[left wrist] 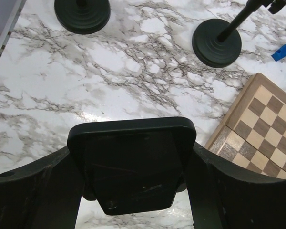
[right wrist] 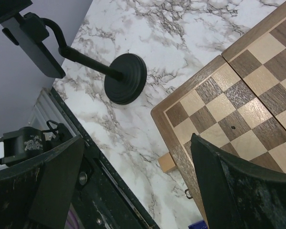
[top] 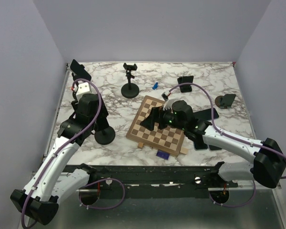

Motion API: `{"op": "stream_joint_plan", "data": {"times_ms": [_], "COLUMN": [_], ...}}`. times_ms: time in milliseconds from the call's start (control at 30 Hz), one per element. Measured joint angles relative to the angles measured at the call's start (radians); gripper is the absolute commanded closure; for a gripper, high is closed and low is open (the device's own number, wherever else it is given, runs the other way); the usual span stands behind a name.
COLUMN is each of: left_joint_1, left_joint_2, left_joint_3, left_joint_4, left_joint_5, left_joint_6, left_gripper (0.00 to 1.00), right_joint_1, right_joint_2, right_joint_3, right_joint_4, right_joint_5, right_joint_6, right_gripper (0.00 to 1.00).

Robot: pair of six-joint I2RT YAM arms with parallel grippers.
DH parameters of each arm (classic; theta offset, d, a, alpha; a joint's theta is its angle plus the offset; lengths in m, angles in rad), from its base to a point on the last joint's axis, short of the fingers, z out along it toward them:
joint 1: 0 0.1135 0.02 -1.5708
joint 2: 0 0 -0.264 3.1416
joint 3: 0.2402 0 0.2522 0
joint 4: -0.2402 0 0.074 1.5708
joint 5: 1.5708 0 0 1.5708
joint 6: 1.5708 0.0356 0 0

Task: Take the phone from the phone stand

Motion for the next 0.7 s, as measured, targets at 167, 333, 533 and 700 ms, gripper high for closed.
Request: {"op": "stream_joint_plan", "data": {"times_ms": [167,333,533,700], "left_joint_1": [-0.036,-0.042,-0.044,-0.047], "left_joint_2": [0.017,0.013,0.036,0.026], "left_joint_3": [-0.008,-0.023,-0.018,-0.017], "left_joint_4": [0.049,0.089,0.108,0.103], "left_joint_5": [0.018,0.062,0.077,0.089], "left_joint_6": [-0.014,-0.015,-0.023,-0.022], "left_gripper": [0.87,0.87,0.58,0.08], "right_joint_1": [0.003,0.022,0.048,0.101], "right_joint_2": [0.018,0.039,0.080,0.108], "right_joint_3": [0.025,0.030,0.073,0.122], "right_joint_4": [0.001,0.009,0.006,-0.011], "right_joint_5": [-0.019,-0.027,-0.020,0.019], "right_joint_6": [0.008,0.021,0.032,0.032], "right_gripper": [0.00,0.00,0.00,0.00]}}
